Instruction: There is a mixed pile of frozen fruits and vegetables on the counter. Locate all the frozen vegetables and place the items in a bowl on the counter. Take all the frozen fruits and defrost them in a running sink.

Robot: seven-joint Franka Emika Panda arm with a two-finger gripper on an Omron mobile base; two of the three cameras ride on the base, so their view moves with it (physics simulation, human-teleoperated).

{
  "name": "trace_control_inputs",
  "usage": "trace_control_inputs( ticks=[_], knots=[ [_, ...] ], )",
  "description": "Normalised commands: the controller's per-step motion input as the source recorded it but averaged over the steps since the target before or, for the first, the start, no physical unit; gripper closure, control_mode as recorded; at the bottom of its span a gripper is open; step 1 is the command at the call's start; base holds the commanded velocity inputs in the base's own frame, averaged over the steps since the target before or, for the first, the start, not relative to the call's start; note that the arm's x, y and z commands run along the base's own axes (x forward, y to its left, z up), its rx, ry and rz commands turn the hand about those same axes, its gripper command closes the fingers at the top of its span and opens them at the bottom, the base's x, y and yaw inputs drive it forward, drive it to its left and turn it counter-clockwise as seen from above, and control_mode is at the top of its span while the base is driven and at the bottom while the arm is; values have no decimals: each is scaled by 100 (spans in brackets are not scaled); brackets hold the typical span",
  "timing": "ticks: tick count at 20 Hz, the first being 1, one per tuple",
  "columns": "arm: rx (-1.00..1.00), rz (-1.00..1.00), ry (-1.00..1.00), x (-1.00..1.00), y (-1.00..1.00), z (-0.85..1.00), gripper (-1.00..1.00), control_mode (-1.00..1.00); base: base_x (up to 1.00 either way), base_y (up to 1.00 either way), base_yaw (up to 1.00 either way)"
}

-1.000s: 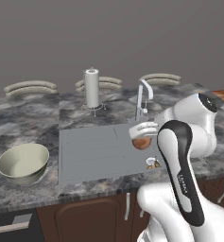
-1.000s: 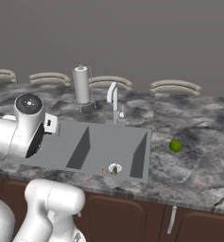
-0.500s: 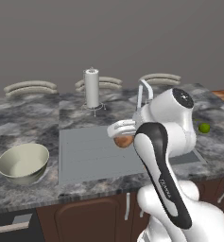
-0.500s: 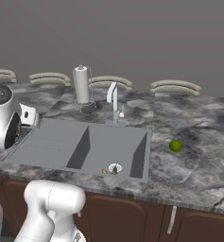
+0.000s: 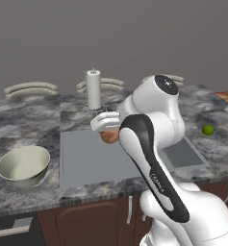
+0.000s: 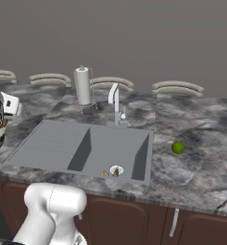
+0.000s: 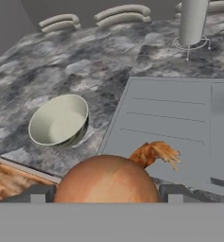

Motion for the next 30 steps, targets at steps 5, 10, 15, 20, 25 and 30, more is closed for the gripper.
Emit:
trace_control_inputs(
  ticks=[5, 10, 15, 20, 25, 30],
  knots=[
    [0, 2, 0, 0, 47, 4, 100, -100, 0, 0, 0],
    [0, 2, 0, 0, 53, 0, 100, -100, 0, 0, 0],
    [0, 1, 0, 0, 44, 4, 100, -100, 0, 0, 0],
    [0, 0, 0, 0, 36, 11, 100, -100, 0, 0, 0],
    [0, 0, 0, 11, 39, 1, 100, -100, 0, 0, 0],
    [0, 2, 1, 10, 33, 0, 100, -100, 0, 0, 0]
  ],
)
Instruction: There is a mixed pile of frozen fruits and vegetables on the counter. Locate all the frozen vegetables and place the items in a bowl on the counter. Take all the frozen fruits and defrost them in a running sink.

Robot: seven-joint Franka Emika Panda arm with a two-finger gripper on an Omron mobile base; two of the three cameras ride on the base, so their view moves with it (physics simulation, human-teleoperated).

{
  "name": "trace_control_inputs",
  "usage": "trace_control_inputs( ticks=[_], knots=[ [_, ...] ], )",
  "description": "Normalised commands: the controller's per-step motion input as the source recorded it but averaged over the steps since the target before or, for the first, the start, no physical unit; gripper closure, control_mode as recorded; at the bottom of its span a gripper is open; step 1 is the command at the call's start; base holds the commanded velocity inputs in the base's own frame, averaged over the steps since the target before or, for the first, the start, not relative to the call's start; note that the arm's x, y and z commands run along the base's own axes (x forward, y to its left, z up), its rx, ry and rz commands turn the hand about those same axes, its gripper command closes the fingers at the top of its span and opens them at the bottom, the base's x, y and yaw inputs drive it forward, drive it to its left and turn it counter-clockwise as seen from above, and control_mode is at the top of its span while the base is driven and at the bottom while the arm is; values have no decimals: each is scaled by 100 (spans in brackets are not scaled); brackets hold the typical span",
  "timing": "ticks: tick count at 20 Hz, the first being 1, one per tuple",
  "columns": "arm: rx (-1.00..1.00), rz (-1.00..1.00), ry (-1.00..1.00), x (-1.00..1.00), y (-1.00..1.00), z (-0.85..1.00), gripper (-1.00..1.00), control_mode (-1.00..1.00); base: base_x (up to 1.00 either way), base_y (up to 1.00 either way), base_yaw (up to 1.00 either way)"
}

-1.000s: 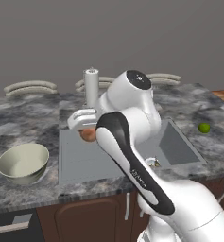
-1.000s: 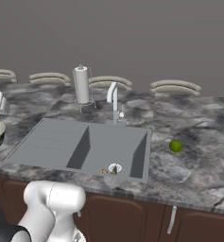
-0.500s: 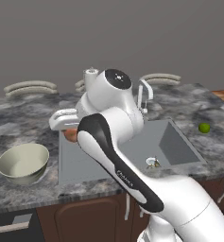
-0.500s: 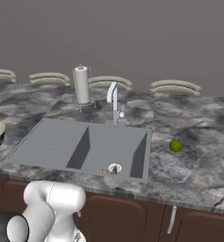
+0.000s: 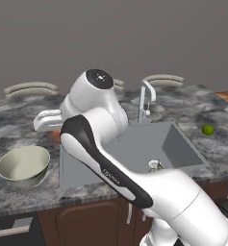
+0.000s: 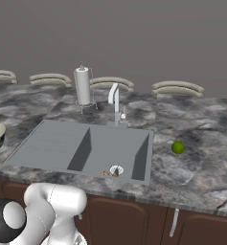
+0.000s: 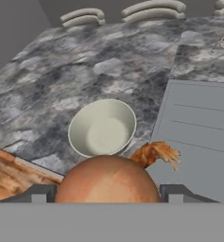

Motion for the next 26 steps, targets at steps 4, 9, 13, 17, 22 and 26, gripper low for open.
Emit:
trace_control_inputs(
  ticks=[4, 9, 13, 17, 22, 26],
  knots=[
    [0, 0, 1, 8, 24, -4, 100, -100, 0, 0, 0],
    [0, 0, 0, 11, 16, -15, 100, -100, 0, 0, 0],
    [0, 0, 0, 11, 16, -22, 100, -100, 0, 0, 0],
    [0, 0, 0, 10, 15, -22, 100, -100, 0, 0, 0],
    [0, 0, 0, 13, 12, -23, 100, -100, 0, 0, 0],
    [0, 0, 1, 18, 18, -26, 100, -100, 0, 0, 0]
  ],
)
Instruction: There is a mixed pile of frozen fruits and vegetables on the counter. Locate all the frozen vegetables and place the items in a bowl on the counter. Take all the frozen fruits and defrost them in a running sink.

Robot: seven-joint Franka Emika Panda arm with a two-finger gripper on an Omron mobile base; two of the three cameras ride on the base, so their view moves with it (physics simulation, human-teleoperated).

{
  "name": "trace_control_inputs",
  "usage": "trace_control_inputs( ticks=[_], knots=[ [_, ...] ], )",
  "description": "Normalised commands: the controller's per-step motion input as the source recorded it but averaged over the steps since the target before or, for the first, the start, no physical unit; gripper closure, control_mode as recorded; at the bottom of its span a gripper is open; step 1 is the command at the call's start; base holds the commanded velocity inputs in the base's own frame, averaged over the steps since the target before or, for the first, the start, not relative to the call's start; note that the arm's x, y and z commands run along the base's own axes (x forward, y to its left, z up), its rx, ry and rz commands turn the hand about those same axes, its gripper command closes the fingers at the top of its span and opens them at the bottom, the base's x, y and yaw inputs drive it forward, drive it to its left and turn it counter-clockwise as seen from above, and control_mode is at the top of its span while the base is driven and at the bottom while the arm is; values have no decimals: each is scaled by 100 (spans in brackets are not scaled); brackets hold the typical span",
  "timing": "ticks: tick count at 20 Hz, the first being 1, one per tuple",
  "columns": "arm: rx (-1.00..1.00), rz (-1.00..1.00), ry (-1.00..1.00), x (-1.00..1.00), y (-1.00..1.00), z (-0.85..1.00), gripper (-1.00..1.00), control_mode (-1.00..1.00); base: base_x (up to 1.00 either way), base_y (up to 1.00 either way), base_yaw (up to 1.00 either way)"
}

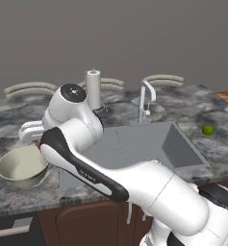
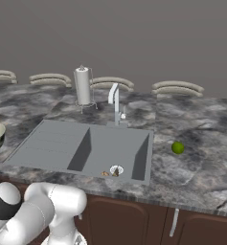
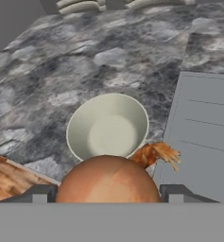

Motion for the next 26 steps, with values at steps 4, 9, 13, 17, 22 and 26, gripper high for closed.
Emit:
trace_control_inputs(
  ticks=[4, 9, 13, 17, 22, 26],
  knots=[
    [0, 0, 1, 12, 17, -25, 100, -100, 0, 0, 0],
    [0, 0, 0, 1, 8, -17, 100, -100, 0, 0, 0],
    [0, 0, 0, 0, 0, -8, 100, -100, 0, 0, 0],
    [0, 0, 0, 0, 0, -2, 100, -100, 0, 0, 0],
    [0, 0, 8, 0, 0, -3, 100, -100, 0, 0, 0],
    [0, 0, 14, 1, 0, 0, 100, -100, 0, 0, 0]
  ],
)
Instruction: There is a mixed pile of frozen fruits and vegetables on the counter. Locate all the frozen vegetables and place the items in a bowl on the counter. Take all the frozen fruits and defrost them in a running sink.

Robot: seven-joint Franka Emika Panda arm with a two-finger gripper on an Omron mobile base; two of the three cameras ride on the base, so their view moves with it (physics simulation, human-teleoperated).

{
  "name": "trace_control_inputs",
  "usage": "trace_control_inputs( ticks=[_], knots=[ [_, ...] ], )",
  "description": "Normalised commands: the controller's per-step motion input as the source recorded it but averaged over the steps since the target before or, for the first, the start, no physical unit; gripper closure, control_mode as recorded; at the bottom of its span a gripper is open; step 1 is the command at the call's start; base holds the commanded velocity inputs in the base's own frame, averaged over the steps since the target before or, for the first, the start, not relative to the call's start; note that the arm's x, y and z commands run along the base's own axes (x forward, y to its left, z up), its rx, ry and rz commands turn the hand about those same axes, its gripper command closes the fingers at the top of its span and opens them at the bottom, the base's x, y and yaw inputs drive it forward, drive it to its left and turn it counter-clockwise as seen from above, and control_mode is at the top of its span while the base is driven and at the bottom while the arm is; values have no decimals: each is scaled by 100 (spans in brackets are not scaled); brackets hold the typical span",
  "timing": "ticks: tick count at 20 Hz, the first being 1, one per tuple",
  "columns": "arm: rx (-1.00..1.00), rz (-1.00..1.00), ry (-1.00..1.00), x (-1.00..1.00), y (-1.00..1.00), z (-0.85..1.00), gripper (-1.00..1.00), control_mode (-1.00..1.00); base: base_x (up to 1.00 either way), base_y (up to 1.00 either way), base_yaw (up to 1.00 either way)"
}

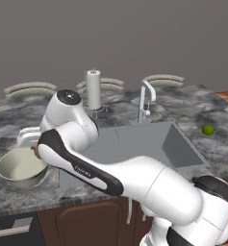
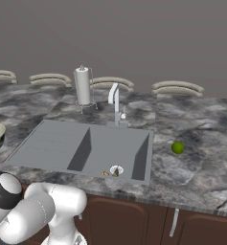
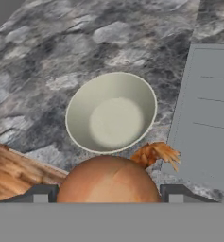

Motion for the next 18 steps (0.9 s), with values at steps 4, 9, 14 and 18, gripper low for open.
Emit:
trace_control_inputs(
  ticks=[4, 9, 14, 18],
  knots=[
    [-2, 0, 8, 0, 3, -2, 100, -100, 0, 0, 0],
    [-8, 0, 0, 0, 12, -15, 100, -100, 0, 0, 0],
    [-10, 0, 0, 0, 6, -21, 100, -100, 0, 0, 0],
    [-7, 0, 0, 3, 0, -16, 100, -100, 0, 0, 0]
  ],
)
